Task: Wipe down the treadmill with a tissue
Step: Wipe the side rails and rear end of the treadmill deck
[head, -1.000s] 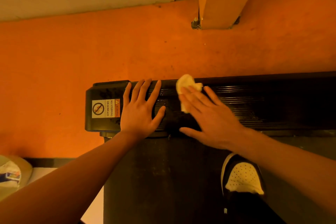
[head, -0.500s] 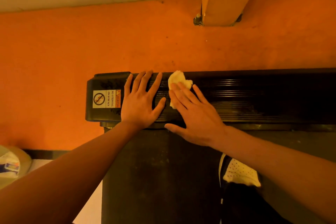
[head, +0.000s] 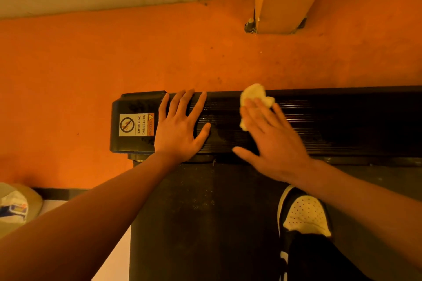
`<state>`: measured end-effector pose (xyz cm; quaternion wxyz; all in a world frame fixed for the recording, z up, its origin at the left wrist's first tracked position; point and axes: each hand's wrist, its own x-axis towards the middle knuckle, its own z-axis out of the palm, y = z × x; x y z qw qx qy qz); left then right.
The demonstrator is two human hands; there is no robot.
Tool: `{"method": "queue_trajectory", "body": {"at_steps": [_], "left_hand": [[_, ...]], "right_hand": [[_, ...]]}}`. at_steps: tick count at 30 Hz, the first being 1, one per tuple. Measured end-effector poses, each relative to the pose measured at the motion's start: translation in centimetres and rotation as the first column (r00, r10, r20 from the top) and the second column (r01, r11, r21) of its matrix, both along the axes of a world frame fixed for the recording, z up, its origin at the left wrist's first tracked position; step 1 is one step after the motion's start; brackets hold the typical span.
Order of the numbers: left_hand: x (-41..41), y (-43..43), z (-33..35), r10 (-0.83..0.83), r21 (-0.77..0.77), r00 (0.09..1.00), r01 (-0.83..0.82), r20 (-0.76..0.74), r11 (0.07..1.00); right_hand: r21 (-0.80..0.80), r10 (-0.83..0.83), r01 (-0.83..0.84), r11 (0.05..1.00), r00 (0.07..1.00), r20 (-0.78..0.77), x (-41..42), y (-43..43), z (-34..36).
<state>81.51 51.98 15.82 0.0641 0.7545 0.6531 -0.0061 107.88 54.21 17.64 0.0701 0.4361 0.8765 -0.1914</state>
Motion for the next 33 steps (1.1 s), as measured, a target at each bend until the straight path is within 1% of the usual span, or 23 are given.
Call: {"method": "queue_trajectory", "body": {"at_steps": [2,5,7,9,10,12,13,15,17,19,21,23,25,27,30,33], "left_hand": [[0.1,0.0,0.1,0.003,-0.005,1.000,-0.003,-0.005,1.000],[0.0,0.0,0.0,-0.009,0.005,1.000,0.009,0.009,1.000],[-0.1,-0.1,-0.1,-0.023,0.023,1.000,0.022,0.019,0.999],[-0.1,-0.3,-0.3,-0.037,0.034,0.999,0.037,0.017,0.999],[-0.1,-0.4,-0.3,-0.039,0.038,0.999,0.039,0.014,0.999],[-0.1,-0.6,-0.4,-0.039,0.047,0.999,0.039,0.013,0.998],[-0.1,-0.6,-0.4,-0.044,0.048,0.999,0.044,0.014,0.998],[-0.1,-0.6,-0.4,-0.049,0.047,0.999,0.049,0.014,0.998],[-0.1,-0.5,-0.2,-0.054,0.033,0.998,0.053,0.014,0.998],[0.0,-0.4,-0.1,-0.056,0.025,0.998,0.055,0.011,0.998],[0.0,-0.5,-0.1,-0.059,0.016,0.998,0.059,0.012,0.998],[-0.1,-0.5,-0.2,-0.059,0.021,0.998,0.059,0.009,0.998],[-0.1,-0.4,-0.2,-0.059,0.027,0.998,0.059,0.006,0.998],[0.0,-0.5,-0.3,-0.060,0.032,0.998,0.059,0.009,0.998],[-0.1,-0.5,-0.2,-0.061,0.034,0.998,0.061,0.009,0.998],[-0.1,-0.5,-0.1,-0.058,0.029,0.998,0.058,0.013,0.998]], "right_hand": [[-0.006,0.088,-0.088,0.996,0.996,-0.021,-1.8,0.1,-0.1],[0.019,0.194,-0.194,0.981,0.981,0.005,1.8,0.1,-0.2],[0.045,0.173,-0.176,0.983,0.983,0.066,6.1,-0.1,-0.2],[0.055,0.093,-0.099,0.994,0.991,0.100,9.3,-0.5,0.0],[0.043,0.044,-0.049,0.998,0.994,0.104,9.6,-0.8,0.2],[0.027,-0.031,0.029,0.999,0.997,0.077,7.8,-1.5,0.3],[0.030,-0.034,0.032,0.999,0.998,0.051,5.9,-1.7,0.2],[0.033,0.022,-0.022,0.999,1.000,-0.016,1.1,-1.9,-0.1],[0.017,0.097,-0.096,0.995,0.994,-0.048,-2.7,-1.5,-0.3],[0.019,0.166,-0.165,0.986,0.985,-0.038,-3.2,-0.7,-0.4],[0.030,0.197,-0.196,0.980,0.980,-0.011,-0.3,-0.7,-0.4],[0.042,0.165,-0.167,0.985,0.985,0.045,4.3,-1.1,-0.3],[0.043,0.093,-0.098,0.994,0.990,0.106,8.5,-1.6,0.0],[0.036,0.015,-0.020,0.999,0.991,0.134,10.3,-2.2,0.4],[0.020,-0.084,0.083,0.996,0.990,0.115,8.2,-2.8,0.3],[0.037,-0.109,0.108,0.994,0.992,0.056,2.6,-2.4,0.0]]}}
